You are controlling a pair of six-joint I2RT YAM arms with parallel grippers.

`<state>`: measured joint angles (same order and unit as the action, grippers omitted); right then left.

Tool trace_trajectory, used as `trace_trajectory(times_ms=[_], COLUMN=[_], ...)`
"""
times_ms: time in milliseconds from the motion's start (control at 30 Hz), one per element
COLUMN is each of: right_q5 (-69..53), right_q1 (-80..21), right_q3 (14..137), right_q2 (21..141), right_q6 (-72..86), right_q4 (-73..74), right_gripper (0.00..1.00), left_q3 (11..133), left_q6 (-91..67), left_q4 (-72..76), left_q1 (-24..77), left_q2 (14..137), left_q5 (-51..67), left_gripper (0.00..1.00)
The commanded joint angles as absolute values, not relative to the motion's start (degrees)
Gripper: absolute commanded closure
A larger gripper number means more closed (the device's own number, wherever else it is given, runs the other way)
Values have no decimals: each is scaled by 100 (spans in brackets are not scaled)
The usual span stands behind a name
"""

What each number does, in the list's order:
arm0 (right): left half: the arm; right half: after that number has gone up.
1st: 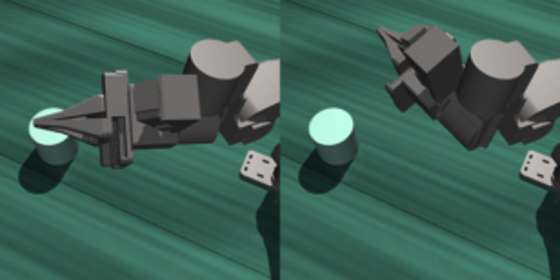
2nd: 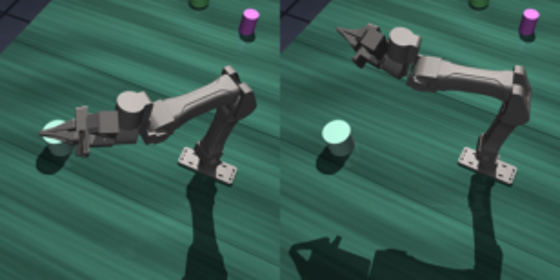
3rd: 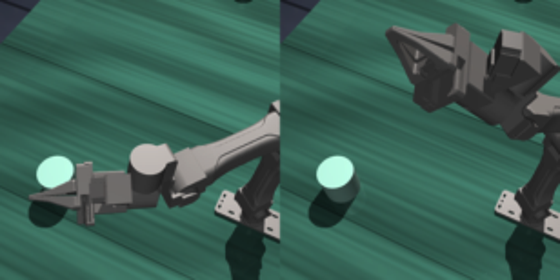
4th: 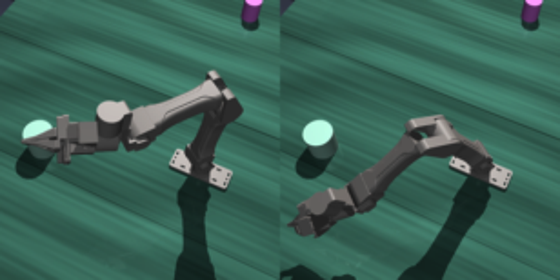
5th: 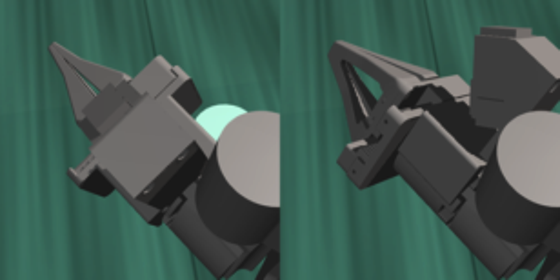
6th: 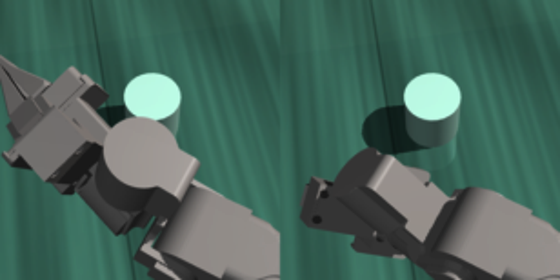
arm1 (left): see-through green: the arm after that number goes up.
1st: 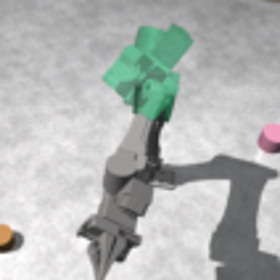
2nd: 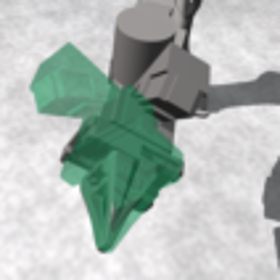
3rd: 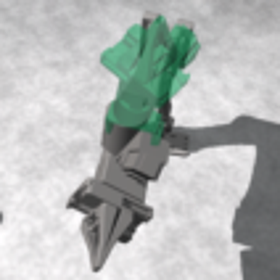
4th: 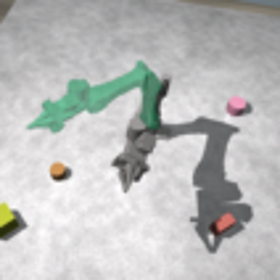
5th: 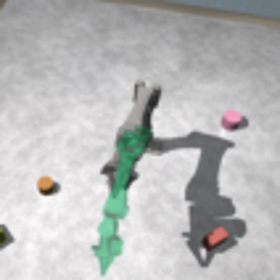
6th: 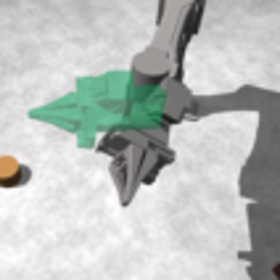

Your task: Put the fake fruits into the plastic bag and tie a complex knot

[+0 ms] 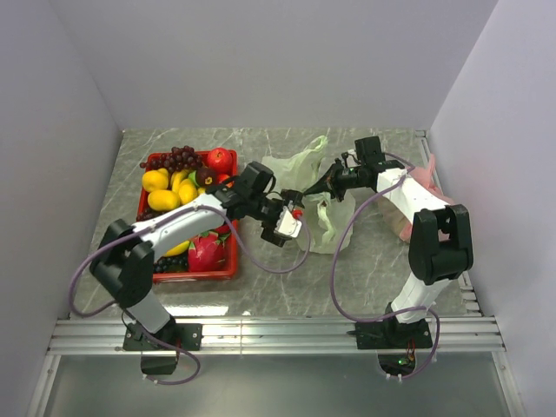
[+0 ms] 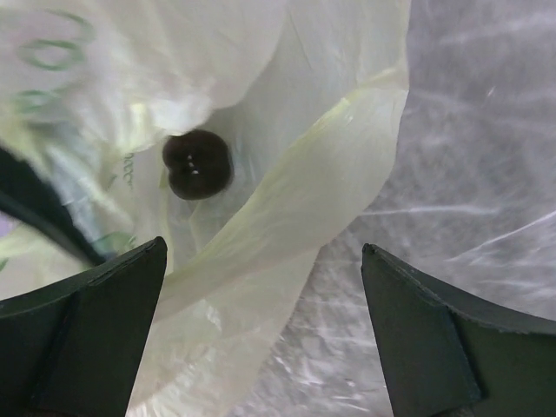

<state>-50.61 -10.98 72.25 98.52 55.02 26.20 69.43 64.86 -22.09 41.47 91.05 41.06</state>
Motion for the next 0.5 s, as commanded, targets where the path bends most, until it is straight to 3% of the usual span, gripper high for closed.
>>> trace_trajectory(times_ms=[0, 100, 167, 200, 267, 300, 367, 467], right_q5=[-5019, -4940, -4870, -4721, -4440, -4204, -3886, -3105], right_q1=[-1108, -1108, -1064, -994, -923, -871, -730, -659], right_q3=[7304, 7383, 7583, 7689, 8109, 8286, 8613, 8491], right_q2=[9853, 9835, 9826, 9809, 9782, 9817, 9774, 9396], right_q6=[5309, 4994, 4599, 4336, 3378, 3036, 2112, 1250], right_q4=[2619, 2724, 3065, 3224, 3932, 4198, 4830, 5150], right_gripper=[100, 100, 100, 100, 100, 100, 100, 100], left_q3=[7382, 7260, 7329, 7530, 7803, 7848, 7727, 7463], left_q6=[7741, 8076, 8130, 7930, 7761, 7769, 7813, 8024], left_q4=[-2452, -2215, -2424, -2783, -3180, -3643, -3927, -4323], left_q1=[4192, 4201, 4192, 4140, 3913, 3833, 3562, 3140], left_q2=[9508, 9659, 9694, 9660, 9432, 9326, 8880, 8308], left_q5=[4149, 3956, 3833, 3849, 4129, 4218, 4358, 4526], left_gripper=[1, 4, 24, 48, 65, 80, 96, 100])
